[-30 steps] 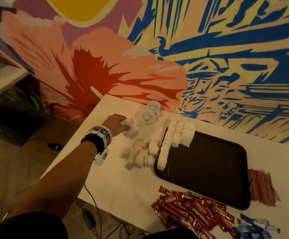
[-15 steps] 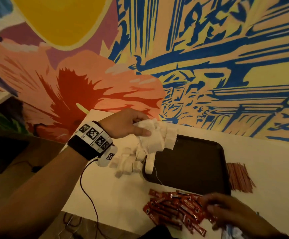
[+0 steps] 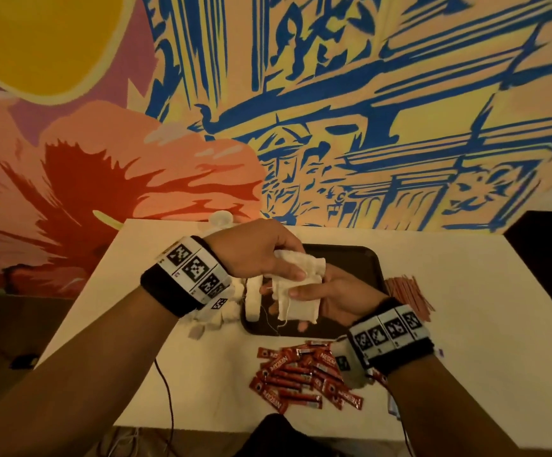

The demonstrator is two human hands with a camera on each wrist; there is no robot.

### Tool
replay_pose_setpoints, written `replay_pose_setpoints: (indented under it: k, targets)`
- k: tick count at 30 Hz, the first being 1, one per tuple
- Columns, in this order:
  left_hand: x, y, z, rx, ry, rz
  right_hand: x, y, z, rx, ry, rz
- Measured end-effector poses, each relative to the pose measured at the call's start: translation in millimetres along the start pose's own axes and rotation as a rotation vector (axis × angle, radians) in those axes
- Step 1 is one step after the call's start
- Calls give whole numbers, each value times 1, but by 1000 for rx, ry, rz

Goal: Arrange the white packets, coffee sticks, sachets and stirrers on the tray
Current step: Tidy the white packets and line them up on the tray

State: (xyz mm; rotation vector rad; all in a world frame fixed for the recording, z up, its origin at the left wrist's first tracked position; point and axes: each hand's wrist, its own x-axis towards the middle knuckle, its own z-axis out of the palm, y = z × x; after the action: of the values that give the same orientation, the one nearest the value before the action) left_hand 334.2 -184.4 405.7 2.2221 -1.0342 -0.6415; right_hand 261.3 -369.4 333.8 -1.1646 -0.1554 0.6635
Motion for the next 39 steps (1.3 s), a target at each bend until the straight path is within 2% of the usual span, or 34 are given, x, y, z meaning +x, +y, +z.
replay_pose_setpoints:
  k: [4,8,10,14,16,22,28,33,36,39]
  targets:
    - [7,2,-1,4,249,17,-1,-6,-5,56,53,-96]
    - [13,-3,3,-223,535,5,-3,-22,-11,31,234,-178]
    - [17,-3,10,-365,616,-12,-5,-30,-18,42,328,-218]
    - [29,6,35,-489,535,-109,-10,-43,-35,31,457,-263]
    - [38,13,50,-525,505,-115,-15,-49,-42,14,496,-267]
    - [66,33,77,-572,664,-152,-34,-61,-66,-13,483,-217]
    - [85,52,95,-678,745,-193,-54,-67,-96,33,508,-181]
    - [89,62,95,-835,821,-190,-61,-73,-116,92,606,-163]
    - [91,69,88,-905,861,-171,-63,-81,-125,43,601,-155]
    - [97,75,81,-883,884,-168,-65,-90,-126,-27,561,-188]
